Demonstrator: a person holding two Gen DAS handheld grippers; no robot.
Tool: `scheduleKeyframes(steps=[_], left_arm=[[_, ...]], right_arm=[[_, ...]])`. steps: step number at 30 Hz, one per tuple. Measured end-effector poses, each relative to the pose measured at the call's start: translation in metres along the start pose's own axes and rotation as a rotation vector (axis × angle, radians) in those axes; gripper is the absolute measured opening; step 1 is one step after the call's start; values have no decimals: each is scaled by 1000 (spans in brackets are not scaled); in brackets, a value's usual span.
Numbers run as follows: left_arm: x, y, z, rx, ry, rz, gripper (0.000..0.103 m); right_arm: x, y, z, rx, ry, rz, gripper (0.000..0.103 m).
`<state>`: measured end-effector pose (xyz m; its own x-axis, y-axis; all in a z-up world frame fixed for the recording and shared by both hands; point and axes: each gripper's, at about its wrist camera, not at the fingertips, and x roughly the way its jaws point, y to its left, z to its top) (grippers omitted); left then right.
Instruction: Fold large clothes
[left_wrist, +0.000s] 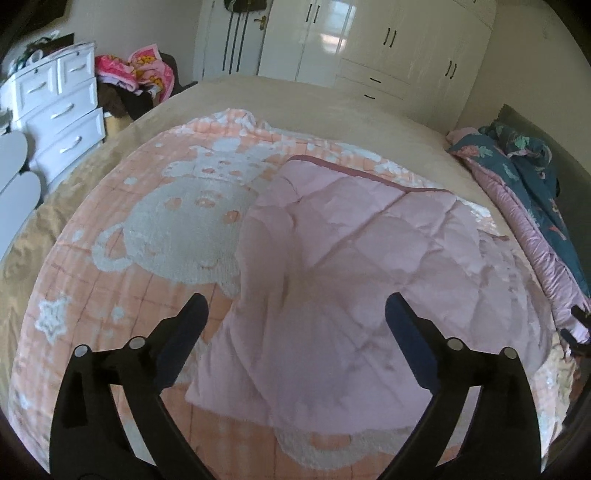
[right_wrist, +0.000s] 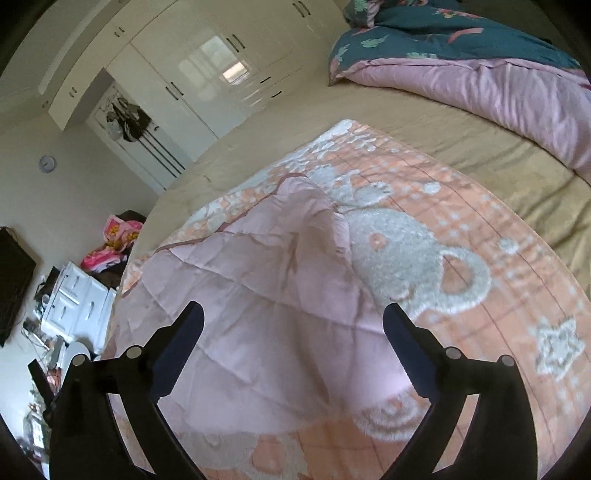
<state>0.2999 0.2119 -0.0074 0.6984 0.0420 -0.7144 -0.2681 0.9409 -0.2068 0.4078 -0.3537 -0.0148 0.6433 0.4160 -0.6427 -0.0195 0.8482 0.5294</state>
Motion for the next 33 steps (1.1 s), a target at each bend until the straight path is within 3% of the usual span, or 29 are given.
scheduleKeyframes(steps=[5,12,22,26,33], left_arm=[[-7,6,-15,-39,18,-6,91],[-5,38,-50,-248,68,-55,91],[32,55,-74,-558,171,-262,91],[49,44,-71,-573,182,-251,94],[75,38,-68,-600,166,-236,95]], right_arm=[[-12,-10,-21,34,17,-10,98],[-1,-22,-58,84,84,-20,98],[34,-20,-76,145,129,18,98],[54,-24,-76,181,150,26,98],[76,-29,-68,214,110,57,99]])
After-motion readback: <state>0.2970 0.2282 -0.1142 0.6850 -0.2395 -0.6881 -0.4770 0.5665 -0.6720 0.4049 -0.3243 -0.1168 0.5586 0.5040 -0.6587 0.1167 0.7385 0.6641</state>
